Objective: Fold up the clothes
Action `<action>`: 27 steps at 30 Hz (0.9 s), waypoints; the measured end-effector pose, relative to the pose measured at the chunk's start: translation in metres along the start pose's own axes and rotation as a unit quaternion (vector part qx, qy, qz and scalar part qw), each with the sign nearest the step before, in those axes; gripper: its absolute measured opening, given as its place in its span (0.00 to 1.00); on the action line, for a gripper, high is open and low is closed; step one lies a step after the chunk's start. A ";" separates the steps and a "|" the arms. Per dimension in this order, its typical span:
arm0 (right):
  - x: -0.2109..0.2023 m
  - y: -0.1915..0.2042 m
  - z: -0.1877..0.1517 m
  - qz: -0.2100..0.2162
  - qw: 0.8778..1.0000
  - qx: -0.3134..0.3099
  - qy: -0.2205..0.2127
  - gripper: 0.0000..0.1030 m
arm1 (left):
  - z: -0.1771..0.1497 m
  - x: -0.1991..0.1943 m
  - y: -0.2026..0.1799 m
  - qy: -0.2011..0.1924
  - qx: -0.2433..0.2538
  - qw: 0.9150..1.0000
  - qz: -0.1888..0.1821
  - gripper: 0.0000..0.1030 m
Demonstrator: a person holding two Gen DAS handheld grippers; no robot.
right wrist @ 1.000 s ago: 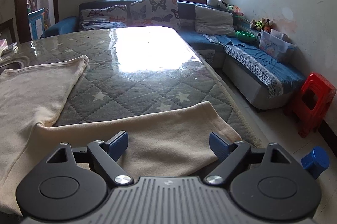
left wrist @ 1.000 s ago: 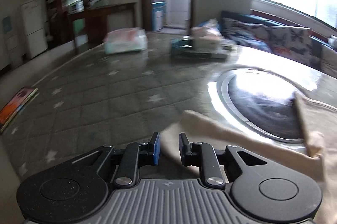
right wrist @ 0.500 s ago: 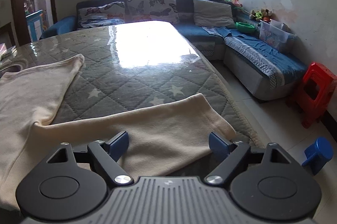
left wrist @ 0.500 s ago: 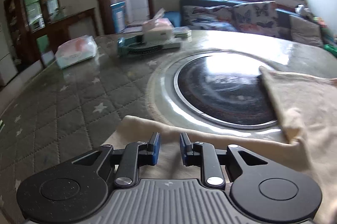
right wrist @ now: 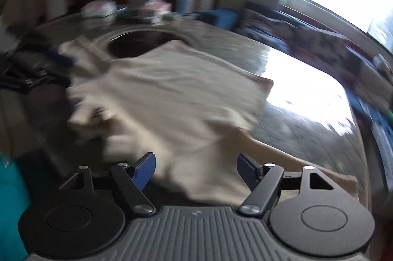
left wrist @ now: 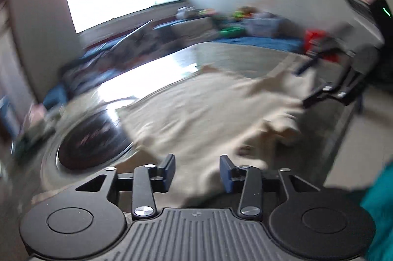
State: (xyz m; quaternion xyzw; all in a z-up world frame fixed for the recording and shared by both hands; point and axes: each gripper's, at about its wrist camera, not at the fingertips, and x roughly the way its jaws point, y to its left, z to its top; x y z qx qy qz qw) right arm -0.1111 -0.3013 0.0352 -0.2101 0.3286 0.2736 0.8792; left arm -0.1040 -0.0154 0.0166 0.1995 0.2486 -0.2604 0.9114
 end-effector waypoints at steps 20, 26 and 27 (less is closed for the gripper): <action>0.015 0.066 0.005 0.045 0.987 -0.151 -0.021 0.13 | -0.004 0.022 -0.034 -0.015 0.085 0.995 -0.054 0.40; 0.011 0.054 0.013 0.052 0.992 -0.115 -0.022 0.05 | -0.002 0.029 -0.034 0.004 0.068 0.996 -0.057 0.11; 0.010 0.051 0.014 0.052 0.992 -0.110 -0.023 0.05 | -0.002 0.030 -0.034 0.009 0.065 0.996 -0.056 0.08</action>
